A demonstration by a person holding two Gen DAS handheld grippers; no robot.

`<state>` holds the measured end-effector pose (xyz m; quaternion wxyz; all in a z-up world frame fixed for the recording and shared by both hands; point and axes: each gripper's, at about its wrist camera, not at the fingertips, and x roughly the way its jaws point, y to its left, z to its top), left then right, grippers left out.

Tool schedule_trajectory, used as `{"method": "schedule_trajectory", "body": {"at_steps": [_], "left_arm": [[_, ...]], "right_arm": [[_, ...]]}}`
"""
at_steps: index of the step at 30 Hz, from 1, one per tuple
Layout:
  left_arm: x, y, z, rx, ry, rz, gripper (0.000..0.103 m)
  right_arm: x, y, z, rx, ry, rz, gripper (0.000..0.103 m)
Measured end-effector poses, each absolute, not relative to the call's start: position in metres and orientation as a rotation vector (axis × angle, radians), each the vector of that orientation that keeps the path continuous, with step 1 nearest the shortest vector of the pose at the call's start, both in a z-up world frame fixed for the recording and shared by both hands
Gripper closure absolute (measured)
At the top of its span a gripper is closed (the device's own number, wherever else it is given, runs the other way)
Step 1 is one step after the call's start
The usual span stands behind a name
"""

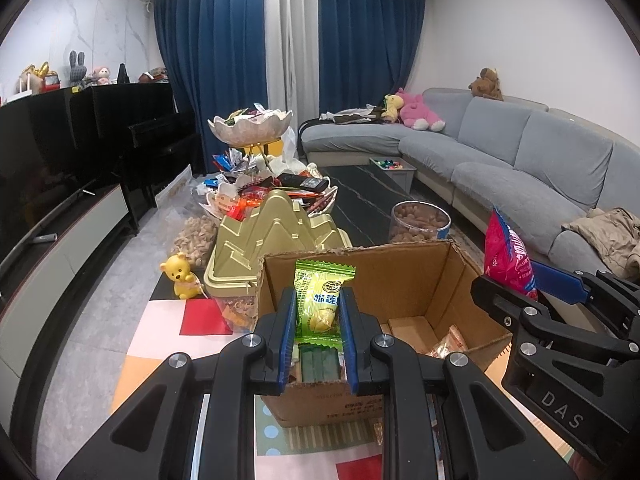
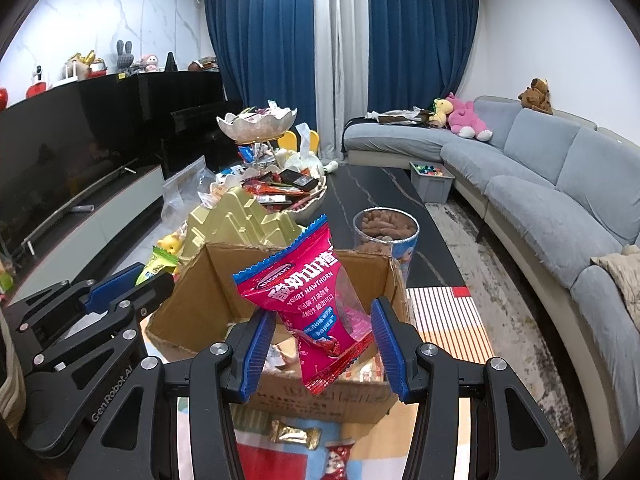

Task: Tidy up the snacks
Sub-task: 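Carry the green candy with the left tool while the right tool carries the pink bag over the box, then open the left tool to drop the candy while the right tool drops the pink bag into the box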

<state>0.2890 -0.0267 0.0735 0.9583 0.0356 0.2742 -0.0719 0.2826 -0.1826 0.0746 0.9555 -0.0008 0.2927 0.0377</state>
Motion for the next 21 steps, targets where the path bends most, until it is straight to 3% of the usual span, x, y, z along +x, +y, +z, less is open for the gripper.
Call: {"method": "schedule_trajectory", "body": {"at_steps": [21], "left_arm": [[0.326,-0.029,0.052,0.081,0.570,-0.142,0.081]], "right_arm": [[0.319,-0.184,0.056,-0.010,0.633,0.071,0.052]]}}
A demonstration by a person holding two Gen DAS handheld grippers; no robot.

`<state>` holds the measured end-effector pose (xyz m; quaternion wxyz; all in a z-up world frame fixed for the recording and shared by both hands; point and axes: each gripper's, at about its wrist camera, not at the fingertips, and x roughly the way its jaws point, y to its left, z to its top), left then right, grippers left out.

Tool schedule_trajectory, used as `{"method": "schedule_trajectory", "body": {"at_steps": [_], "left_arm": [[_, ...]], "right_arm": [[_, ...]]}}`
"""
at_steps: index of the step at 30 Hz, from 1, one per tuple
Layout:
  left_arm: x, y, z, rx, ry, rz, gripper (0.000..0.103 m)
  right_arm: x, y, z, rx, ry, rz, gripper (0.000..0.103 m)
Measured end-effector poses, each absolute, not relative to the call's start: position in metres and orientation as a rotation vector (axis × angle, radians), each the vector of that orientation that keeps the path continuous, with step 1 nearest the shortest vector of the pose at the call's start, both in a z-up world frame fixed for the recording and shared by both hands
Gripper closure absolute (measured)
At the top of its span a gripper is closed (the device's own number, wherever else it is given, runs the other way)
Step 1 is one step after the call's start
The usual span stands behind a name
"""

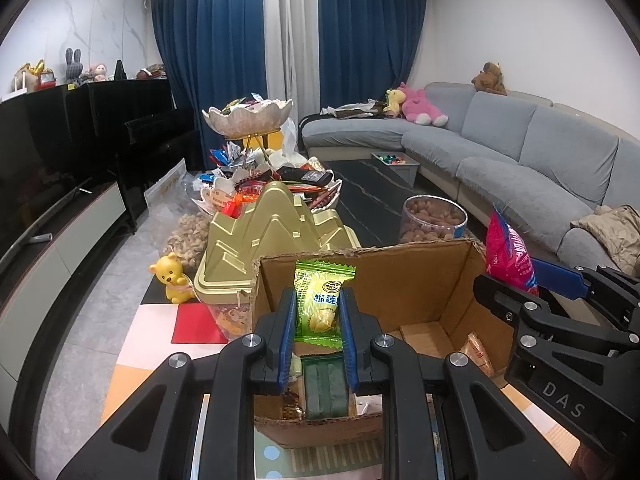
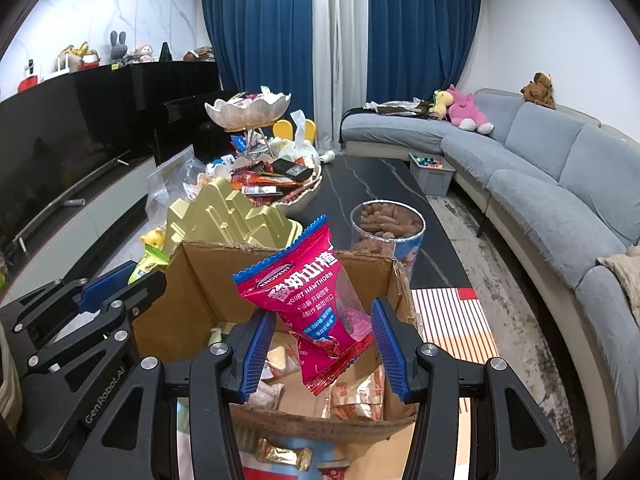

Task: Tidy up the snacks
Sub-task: 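Open the left tool to drop the candy while the right tool drops the pink bag into the box, then withdraw both open tools and move them toward the gold and red-white snacks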

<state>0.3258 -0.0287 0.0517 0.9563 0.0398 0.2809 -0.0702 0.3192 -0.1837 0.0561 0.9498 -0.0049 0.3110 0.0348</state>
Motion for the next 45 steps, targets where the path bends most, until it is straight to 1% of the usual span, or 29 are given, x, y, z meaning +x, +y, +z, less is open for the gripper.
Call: {"method": "schedule_trajectory", "body": {"at_steps": [12,13,15,16,17,18,19,24,29,33,45], "left_arm": [[0.331,-0.025,0.041,0.087,0.583,-0.136,0.080],[0.330,-0.025,0.042,0.088,0.583,-0.136,0.079],[0.330,-0.024,0.042,0.090,0.580,-0.133,0.071],[0.329,-0.024,0.042,0.094,0.575,-0.124,0.063],[0.329,-0.024,0.043,0.098,0.567,-0.112,0.057],[0.327,-0.024,0.044,0.099,0.563,-0.109,0.055],[0.326,-0.023,0.045,0.100,0.560,-0.104,0.051],[0.326,-0.020,0.047,0.099,0.554,-0.082,0.040],[0.323,-0.017,0.048,0.095,0.552,-0.045,0.024],[0.316,-0.016,0.050,0.094,0.553,-0.045,0.023],[0.297,-0.019,0.057,0.102,0.554,-0.058,0.022]], "right_arm": [[0.331,-0.181,0.043,-0.005,0.663,0.081,0.051],[0.332,-0.181,0.043,-0.005,0.662,0.080,0.051],[0.333,-0.181,0.042,-0.005,0.666,0.076,0.048],[0.333,-0.181,0.042,-0.005,0.666,0.076,0.044],[0.333,-0.181,0.042,-0.006,0.665,0.073,0.037],[0.333,-0.181,0.042,-0.007,0.663,0.070,0.034],[0.332,-0.182,0.042,-0.008,0.660,0.068,0.027],[0.330,-0.185,0.043,-0.004,0.655,0.052,0.024],[0.328,-0.185,0.042,-0.005,0.660,0.044,0.024],[0.323,-0.186,0.045,-0.008,0.655,0.035,0.024],[0.303,-0.192,0.059,-0.004,0.627,0.019,0.024]]}}
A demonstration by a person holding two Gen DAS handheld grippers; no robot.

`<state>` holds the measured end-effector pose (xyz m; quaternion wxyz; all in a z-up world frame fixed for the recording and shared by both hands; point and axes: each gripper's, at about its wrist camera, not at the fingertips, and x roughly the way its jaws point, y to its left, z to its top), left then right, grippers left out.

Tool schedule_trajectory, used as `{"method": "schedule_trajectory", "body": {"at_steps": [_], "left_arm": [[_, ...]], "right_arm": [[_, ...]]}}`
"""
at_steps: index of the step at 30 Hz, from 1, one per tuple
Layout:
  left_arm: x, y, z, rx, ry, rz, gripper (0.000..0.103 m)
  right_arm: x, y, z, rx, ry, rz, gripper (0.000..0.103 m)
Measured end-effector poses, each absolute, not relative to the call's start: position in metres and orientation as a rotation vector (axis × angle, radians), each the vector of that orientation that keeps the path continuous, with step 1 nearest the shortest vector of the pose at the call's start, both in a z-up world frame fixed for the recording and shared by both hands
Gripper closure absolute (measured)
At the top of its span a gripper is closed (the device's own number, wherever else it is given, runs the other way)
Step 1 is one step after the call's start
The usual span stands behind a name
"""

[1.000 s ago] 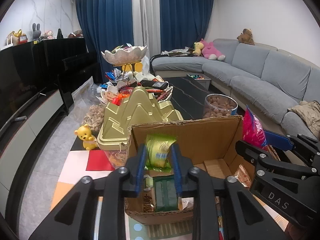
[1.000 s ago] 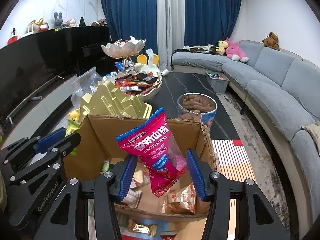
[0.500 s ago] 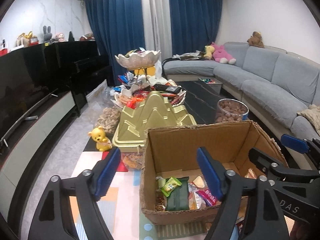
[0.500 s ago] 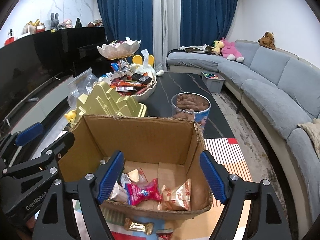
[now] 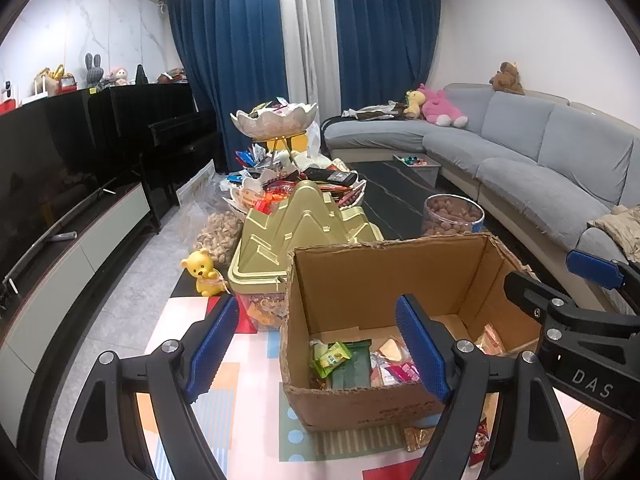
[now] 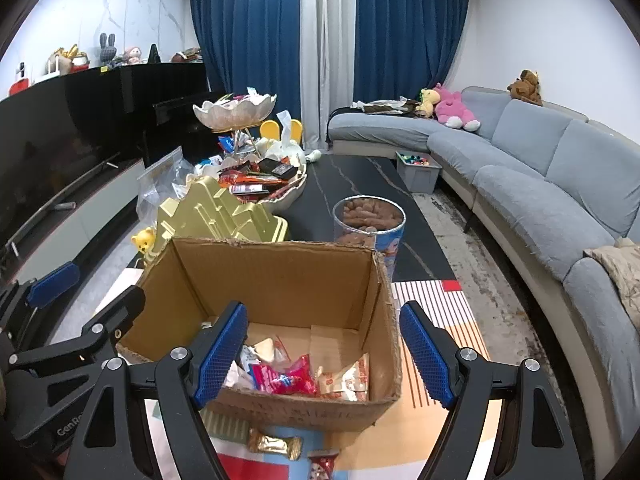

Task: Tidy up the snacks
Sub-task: 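Withdraw both open tools and move them toward the gold and red-white snacks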

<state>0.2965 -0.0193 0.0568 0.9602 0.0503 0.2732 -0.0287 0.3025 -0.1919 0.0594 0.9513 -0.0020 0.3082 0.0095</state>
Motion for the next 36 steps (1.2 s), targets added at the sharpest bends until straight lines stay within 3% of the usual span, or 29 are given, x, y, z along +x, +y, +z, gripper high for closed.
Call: {"method": "schedule_trajectory", "body": {"at_steps": [36], "left_arm": [[0.238,-0.035,0.047,0.200,0.567,-0.165,0.023]], "right_arm": [[0.234,-0.206,0.055,0.009,0.649,-0.049,0.024]]}}
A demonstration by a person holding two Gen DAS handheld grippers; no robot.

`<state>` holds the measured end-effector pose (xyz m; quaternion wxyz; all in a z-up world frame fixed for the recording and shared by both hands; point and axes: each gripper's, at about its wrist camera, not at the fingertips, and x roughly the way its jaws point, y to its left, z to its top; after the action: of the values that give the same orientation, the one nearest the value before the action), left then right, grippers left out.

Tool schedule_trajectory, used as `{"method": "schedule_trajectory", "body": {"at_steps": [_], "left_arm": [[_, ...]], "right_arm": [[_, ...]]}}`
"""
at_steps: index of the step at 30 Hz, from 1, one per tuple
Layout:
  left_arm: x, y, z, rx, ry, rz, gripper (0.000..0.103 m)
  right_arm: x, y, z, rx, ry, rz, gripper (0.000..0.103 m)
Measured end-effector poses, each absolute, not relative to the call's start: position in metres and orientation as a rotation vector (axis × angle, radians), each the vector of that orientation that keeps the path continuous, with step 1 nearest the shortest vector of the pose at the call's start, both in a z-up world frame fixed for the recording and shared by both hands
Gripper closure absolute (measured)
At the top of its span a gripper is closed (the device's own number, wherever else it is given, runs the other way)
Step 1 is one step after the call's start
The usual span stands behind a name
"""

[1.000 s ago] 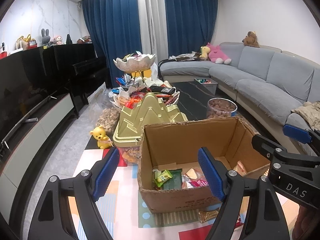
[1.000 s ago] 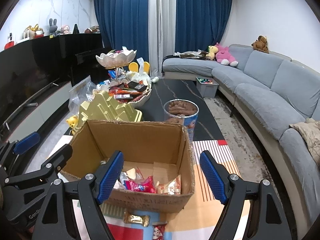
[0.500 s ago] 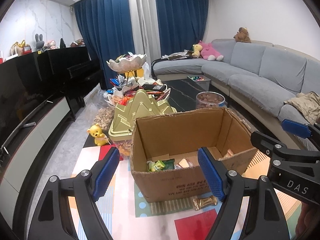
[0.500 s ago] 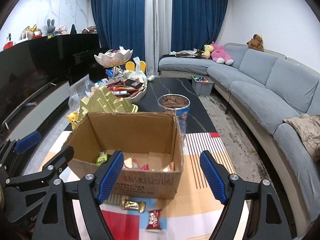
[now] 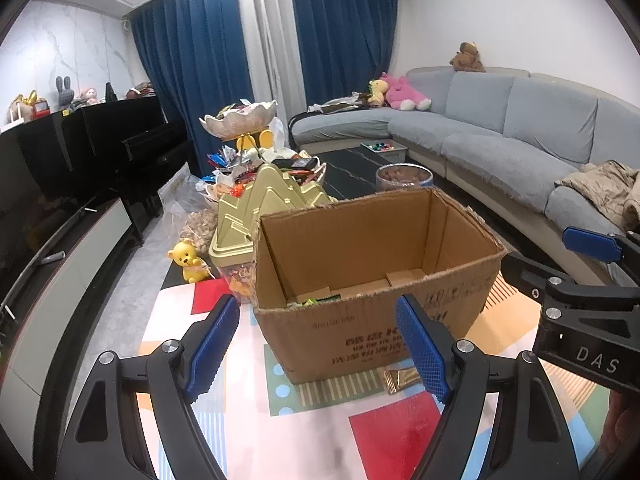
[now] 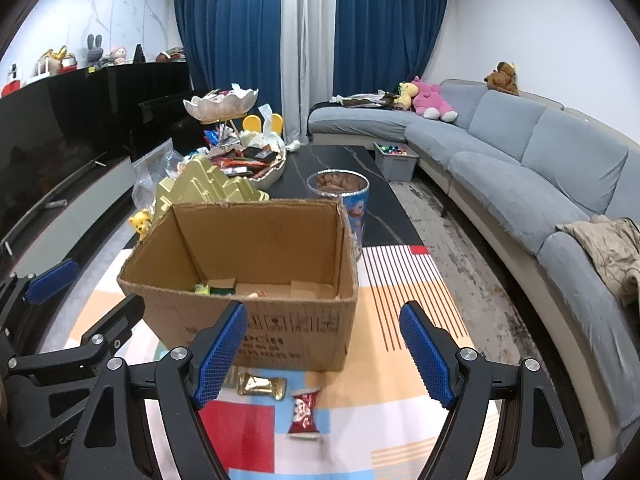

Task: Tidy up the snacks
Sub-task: 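Withdraw both open tools and move them toward the gold and red-white snacks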

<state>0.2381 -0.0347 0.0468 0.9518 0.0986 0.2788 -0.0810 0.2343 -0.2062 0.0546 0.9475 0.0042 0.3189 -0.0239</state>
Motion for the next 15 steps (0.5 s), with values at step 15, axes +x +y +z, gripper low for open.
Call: {"method": "schedule_trajectory", "body": {"at_steps": [15], "left_arm": [[0.230,-0.042,0.019,0.244,0.610,-0.239,0.023]], "right_arm": [[0.223,-0.211,0.028,0.025,0.692,-0.072,0.024]]}}
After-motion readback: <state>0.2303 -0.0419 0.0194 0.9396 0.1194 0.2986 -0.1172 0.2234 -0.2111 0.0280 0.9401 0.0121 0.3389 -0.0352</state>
